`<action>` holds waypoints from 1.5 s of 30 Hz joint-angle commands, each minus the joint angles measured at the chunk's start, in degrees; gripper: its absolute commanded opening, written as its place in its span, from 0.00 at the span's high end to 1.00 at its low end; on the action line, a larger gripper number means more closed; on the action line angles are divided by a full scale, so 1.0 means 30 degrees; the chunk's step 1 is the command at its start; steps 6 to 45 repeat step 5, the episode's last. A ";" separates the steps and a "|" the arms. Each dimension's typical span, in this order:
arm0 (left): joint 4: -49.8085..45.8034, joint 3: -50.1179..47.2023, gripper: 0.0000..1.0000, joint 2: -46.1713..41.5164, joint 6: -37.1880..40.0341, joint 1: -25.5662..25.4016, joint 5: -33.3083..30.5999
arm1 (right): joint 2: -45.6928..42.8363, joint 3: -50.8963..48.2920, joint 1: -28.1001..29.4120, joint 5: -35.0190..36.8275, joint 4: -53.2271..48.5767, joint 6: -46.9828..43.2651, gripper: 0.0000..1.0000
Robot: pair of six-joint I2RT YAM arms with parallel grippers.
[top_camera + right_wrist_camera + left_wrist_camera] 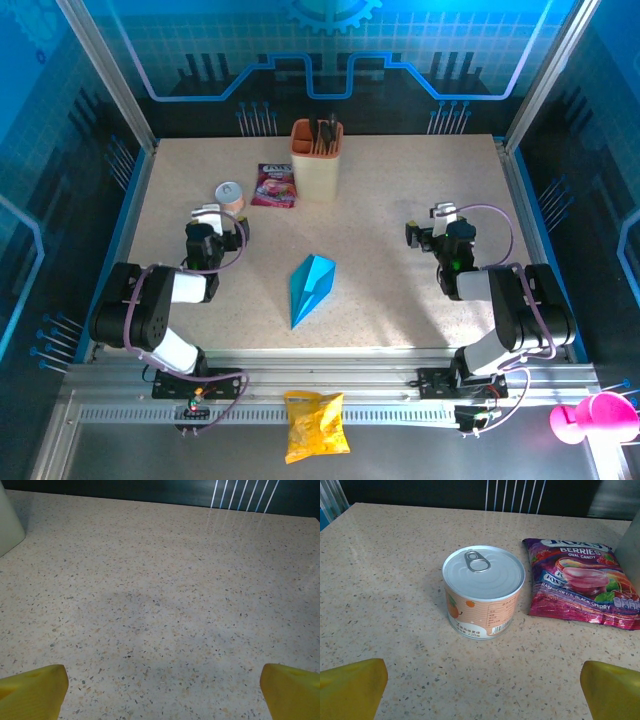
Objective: Fold a paper plane with a square sheet of paper (pick it up from the middle)
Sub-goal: Reset both arms
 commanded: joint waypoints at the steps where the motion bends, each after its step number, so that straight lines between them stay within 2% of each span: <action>1: 0.0739 -0.0413 0.00 -0.0033 0.0256 0.0195 0.0537 | -0.0058 0.0205 0.0068 -0.0294 0.0215 -0.0217 0.01; 45: 0.0745 -0.0413 0.00 -0.0041 0.0306 0.0183 0.0737 | -0.0093 0.0154 0.0022 -0.0444 0.0287 -0.0201 0.01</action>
